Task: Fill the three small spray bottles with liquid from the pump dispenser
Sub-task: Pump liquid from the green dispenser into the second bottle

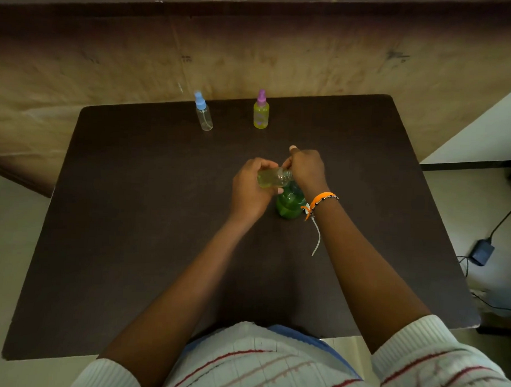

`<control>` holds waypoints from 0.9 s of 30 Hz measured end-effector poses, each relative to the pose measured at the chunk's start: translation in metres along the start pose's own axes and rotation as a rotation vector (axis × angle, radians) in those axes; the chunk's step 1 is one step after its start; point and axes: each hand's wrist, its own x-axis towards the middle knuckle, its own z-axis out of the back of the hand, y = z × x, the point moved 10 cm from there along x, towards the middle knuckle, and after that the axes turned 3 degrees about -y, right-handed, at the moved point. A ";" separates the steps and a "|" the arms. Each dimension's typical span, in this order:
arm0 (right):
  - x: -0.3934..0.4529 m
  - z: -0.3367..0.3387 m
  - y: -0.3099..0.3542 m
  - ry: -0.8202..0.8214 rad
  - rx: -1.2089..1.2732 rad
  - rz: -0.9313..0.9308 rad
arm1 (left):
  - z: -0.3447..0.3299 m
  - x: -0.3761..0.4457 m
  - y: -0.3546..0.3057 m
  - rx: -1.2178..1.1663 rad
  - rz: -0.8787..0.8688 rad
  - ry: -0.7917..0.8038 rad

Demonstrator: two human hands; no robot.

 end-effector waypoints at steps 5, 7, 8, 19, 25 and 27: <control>-0.004 -0.004 0.004 0.068 -0.023 -0.035 | 0.002 0.001 -0.005 0.003 -0.012 0.006; -0.005 -0.007 0.004 0.092 -0.037 -0.042 | 0.003 0.002 -0.005 -0.001 -0.005 0.006; -0.005 -0.007 0.004 0.090 -0.039 -0.042 | 0.003 0.001 -0.004 -0.006 0.002 0.006; -0.005 0.001 0.003 0.015 -0.004 -0.021 | 0.001 0.000 -0.002 0.017 -0.005 -0.010; -0.005 -0.010 0.004 0.121 -0.066 -0.035 | 0.004 0.000 -0.004 0.007 -0.010 -0.015; -0.008 -0.006 0.006 0.092 -0.042 -0.027 | 0.004 0.000 -0.004 0.002 -0.019 -0.021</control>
